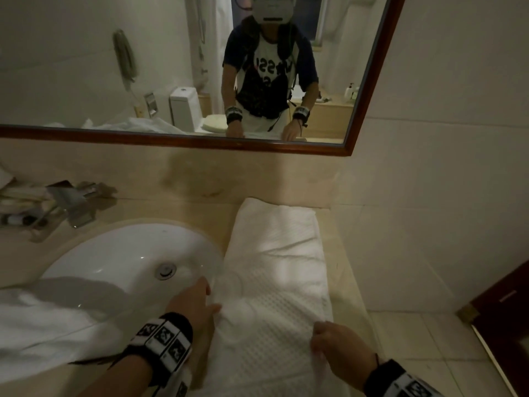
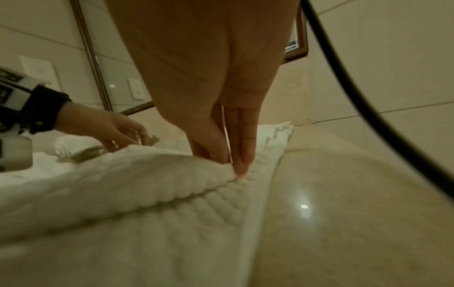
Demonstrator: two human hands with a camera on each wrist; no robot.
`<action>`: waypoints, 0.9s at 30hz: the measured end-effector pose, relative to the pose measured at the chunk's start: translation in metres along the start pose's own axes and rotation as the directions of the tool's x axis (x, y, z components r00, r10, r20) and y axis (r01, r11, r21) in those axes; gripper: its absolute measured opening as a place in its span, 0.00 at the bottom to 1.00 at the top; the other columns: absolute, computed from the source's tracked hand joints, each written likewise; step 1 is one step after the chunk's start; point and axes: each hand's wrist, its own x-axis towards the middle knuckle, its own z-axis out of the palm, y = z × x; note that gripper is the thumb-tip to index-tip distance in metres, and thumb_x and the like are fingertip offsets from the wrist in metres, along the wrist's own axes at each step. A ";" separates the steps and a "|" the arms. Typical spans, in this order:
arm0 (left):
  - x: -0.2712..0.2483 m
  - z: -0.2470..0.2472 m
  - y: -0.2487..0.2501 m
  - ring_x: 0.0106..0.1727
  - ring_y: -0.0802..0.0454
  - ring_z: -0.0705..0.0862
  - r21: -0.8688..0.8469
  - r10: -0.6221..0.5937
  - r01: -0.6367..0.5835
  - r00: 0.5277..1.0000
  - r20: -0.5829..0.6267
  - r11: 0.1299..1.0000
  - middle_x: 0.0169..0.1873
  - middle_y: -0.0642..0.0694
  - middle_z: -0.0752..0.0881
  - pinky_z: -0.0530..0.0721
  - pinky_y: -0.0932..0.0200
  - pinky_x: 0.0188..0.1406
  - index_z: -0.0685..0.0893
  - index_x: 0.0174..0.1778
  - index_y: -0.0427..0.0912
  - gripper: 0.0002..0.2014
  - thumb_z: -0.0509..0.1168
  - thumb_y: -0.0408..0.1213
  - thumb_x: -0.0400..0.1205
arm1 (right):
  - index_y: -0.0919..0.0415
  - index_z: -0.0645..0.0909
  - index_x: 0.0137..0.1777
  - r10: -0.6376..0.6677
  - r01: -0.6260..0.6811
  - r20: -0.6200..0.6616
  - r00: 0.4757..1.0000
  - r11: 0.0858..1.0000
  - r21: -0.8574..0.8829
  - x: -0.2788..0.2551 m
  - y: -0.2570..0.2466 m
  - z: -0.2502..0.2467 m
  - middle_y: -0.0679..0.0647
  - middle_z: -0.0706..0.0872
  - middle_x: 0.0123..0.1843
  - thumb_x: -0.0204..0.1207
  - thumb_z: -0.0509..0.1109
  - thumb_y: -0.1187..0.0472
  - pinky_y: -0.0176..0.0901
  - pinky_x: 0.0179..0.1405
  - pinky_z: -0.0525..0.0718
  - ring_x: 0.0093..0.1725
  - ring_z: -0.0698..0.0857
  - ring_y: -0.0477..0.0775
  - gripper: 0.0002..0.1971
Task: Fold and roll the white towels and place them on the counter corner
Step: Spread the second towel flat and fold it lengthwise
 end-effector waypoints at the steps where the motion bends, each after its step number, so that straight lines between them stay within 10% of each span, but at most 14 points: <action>1: -0.009 0.001 -0.006 0.44 0.51 0.78 0.004 0.001 -0.001 0.999 0.036 1.000 0.35 0.53 0.75 0.71 0.61 0.43 0.68 0.43 0.51 0.13 0.63 0.53 0.79 | 0.55 0.84 0.49 0.009 -0.009 0.005 1.000 1.000 0.002 0.000 -0.010 -0.001 0.54 0.84 0.55 0.71 0.63 0.65 0.38 0.48 0.78 0.55 0.84 0.55 0.12; 5: -0.045 0.004 -0.012 0.54 0.51 0.82 0.043 0.033 -0.042 0.983 0.179 0.998 0.39 0.56 0.80 0.73 0.62 0.49 0.75 0.50 0.54 0.15 0.60 0.61 0.79 | 0.48 0.73 0.71 0.021 -0.018 0.096 0.995 0.999 -0.032 -0.002 -0.048 -0.001 0.54 0.73 0.67 0.79 0.61 0.47 0.43 0.50 0.71 0.64 0.75 0.58 0.21; 8: -0.061 0.022 -0.009 0.67 0.49 0.78 0.008 0.122 -0.130 0.948 0.295 0.991 0.66 0.49 0.81 0.74 0.58 0.65 0.60 0.77 0.56 0.39 0.63 0.66 0.72 | 0.43 0.64 0.76 0.077 -0.054 0.162 0.984 0.988 -0.145 -0.003 -0.062 0.007 0.55 0.69 0.67 0.68 0.58 0.28 0.45 0.46 0.69 0.64 0.71 0.60 0.37; 11: -0.067 0.043 -0.007 0.76 0.49 0.69 -0.084 0.174 -0.154 0.914 0.366 0.985 0.78 0.50 0.67 0.68 0.56 0.75 0.48 0.82 0.54 0.54 0.72 0.63 0.66 | 0.42 0.67 0.75 0.049 -0.041 0.198 0.979 0.998 -0.047 -0.017 -0.070 0.001 0.53 0.69 0.73 0.48 0.43 0.18 0.47 0.61 0.72 0.68 0.70 0.58 0.54; 15: -0.068 0.051 -0.008 0.77 0.47 0.68 -0.124 0.138 -0.102 0.937 0.321 0.987 0.78 0.47 0.66 0.68 0.57 0.74 0.46 0.82 0.51 0.51 0.74 0.47 0.71 | 0.49 0.62 0.77 -0.018 0.000 0.350 0.937 0.999 0.052 -0.038 -0.061 0.003 0.56 0.52 0.85 0.72 0.64 0.37 0.47 0.80 0.58 0.83 0.54 0.60 0.35; 18: -0.058 0.042 0.002 0.77 0.46 0.68 -0.061 0.119 -0.107 0.956 0.270 0.992 0.79 0.45 0.65 0.67 0.58 0.73 0.43 0.82 0.52 0.49 0.72 0.46 0.74 | 0.55 0.62 0.80 0.025 -0.026 0.151 0.988 1.000 0.006 -0.028 -0.048 0.005 0.58 0.62 0.82 0.79 0.48 0.58 0.44 0.75 0.68 0.80 0.67 0.60 0.28; 20: -0.044 0.034 0.014 0.75 0.44 0.71 -0.018 0.111 -0.110 0.983 0.148 0.994 0.77 0.43 0.69 0.69 0.56 0.71 0.43 0.82 0.53 0.46 0.69 0.44 0.77 | 0.60 0.72 0.74 0.043 -0.042 -0.104 0.994 0.999 0.012 -0.007 -0.036 -0.001 0.55 0.75 0.75 0.76 0.44 0.57 0.36 0.68 0.75 0.71 0.79 0.51 0.29; 23: -0.019 0.027 0.025 0.71 0.44 0.76 -0.048 0.070 -0.070 0.998 0.001 0.996 0.74 0.44 0.72 0.74 0.54 0.68 0.49 0.80 0.50 0.40 0.68 0.45 0.78 | 0.60 0.62 0.80 0.085 -0.102 -0.083 0.993 0.968 -0.231 0.029 -0.019 -0.014 0.54 0.63 0.82 0.84 0.35 0.45 0.37 0.78 0.59 0.80 0.65 0.50 0.31; 25: -0.013 0.025 0.026 0.71 0.45 0.75 -0.115 0.035 -0.037 0.999 -0.023 0.993 0.74 0.44 0.71 0.74 0.54 0.68 0.50 0.79 0.46 0.40 0.68 0.46 0.78 | 0.64 0.61 0.80 0.145 -0.157 -0.077 0.986 0.973 -0.170 0.051 -0.006 -0.010 0.55 0.60 0.82 0.87 0.47 0.60 0.39 0.79 0.57 0.82 0.60 0.54 0.23; 27: -0.023 0.024 0.022 0.67 0.45 0.78 -0.190 -0.012 0.002 0.999 -0.051 0.982 0.68 0.43 0.76 0.76 0.54 0.66 0.53 0.78 0.45 0.40 0.70 0.48 0.76 | 0.71 0.75 0.69 0.215 -0.216 -0.107 0.971 0.976 0.002 0.049 -0.002 -0.007 0.61 0.70 0.75 0.74 0.63 0.67 0.46 0.70 0.77 0.75 0.73 0.62 0.22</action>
